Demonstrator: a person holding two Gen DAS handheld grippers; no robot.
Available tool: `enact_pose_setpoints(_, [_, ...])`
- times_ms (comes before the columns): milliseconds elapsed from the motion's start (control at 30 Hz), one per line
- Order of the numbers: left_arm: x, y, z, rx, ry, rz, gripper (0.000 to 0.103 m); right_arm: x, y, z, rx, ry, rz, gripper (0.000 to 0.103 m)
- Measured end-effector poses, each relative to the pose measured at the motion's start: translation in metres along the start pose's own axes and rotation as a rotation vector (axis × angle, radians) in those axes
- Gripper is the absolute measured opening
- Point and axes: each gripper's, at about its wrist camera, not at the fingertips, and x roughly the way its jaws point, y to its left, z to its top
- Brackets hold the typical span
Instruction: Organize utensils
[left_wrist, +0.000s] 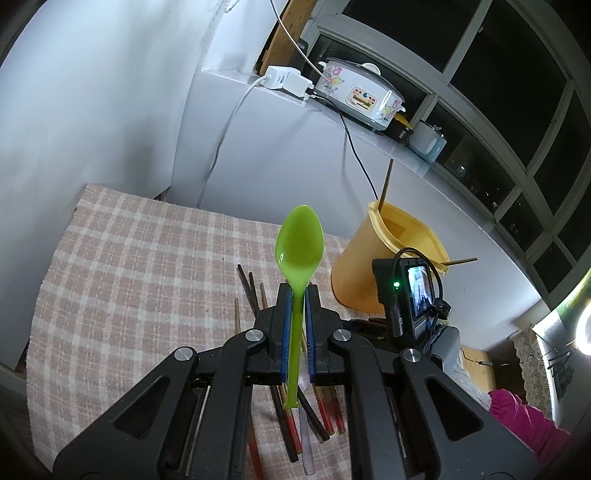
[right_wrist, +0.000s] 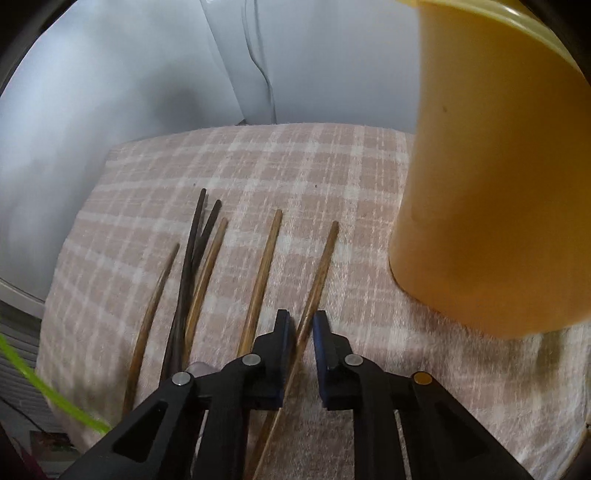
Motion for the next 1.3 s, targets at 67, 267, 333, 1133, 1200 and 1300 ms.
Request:
enact_pose_setpoints(67, [-0.001, -0.002, 0.000, 0.002, -0.004, -0.001, 0.005, 0.000, 0.003, 0.000, -0.008, 0.001, 0.006, 0.007])
enact_pose_setpoints(267, [-0.003, -0.008, 0.002, 0.005, -0.012, -0.014, 0.005, -0.017, 0.010, -0.009, -0.016, -0.034, 0.048, 0.004])
enact_pose_setpoints(333, [-0.003, -0.011, 0.004, 0.009, -0.014, -0.019, 0.005, -0.028, 0.013, -0.011, -0.032, -0.061, 0.060, 0.004])
enact_pose_setpoints(1133, [0.000, -0.081, 0.053, 0.098, -0.115, -0.092, 0.005, -0.208, -0.023, -0.014, -0.063, -0.476, 0.138, 0.004])
enact_pose_setpoints(1200, [0.001, -0.087, 0.060, 0.102, -0.124, -0.098, 0.005, -0.220, -0.029, -0.014, -0.049, -0.504, 0.144, 0.004])
enact_pose_setpoints(1300, [0.006, -0.096, 0.069, 0.106, -0.135, -0.106, 0.005, -0.235, -0.039, -0.012, -0.025, -0.535, 0.162, 0.004])
